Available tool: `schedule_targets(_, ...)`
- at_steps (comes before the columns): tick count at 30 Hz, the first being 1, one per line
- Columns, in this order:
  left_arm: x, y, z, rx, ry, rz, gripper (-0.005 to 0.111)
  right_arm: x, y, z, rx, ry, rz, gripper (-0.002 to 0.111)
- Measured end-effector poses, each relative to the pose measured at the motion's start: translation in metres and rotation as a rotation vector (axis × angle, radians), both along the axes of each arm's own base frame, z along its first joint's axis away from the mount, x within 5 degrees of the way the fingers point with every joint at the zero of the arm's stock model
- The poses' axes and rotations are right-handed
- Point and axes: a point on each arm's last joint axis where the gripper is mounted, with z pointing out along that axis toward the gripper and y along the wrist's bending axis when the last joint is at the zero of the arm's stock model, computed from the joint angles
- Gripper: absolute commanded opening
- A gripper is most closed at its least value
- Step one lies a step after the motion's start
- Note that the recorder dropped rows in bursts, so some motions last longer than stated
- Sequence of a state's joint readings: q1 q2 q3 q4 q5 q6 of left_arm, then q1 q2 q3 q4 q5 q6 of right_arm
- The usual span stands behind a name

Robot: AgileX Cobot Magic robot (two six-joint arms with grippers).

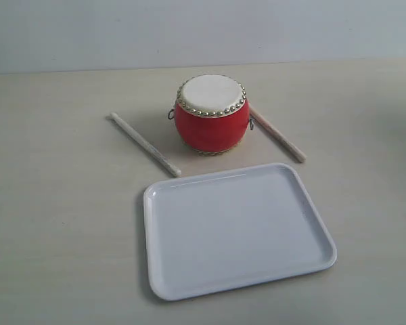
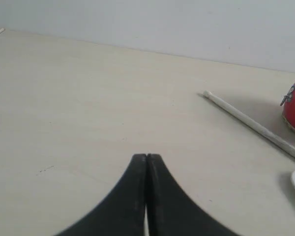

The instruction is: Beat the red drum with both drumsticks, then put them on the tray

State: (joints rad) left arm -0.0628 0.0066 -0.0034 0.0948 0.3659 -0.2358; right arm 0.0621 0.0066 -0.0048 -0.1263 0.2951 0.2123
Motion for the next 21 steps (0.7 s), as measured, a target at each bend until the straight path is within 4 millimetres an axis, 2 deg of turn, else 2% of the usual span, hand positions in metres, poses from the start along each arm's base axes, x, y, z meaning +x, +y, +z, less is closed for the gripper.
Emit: schedule_targets(21,0.0000,0.0005,0.0000,0.014,-0.001,0.001,0.000,0.0000,0.0000,0.0000,0.000,0.000,0.000,0.000)
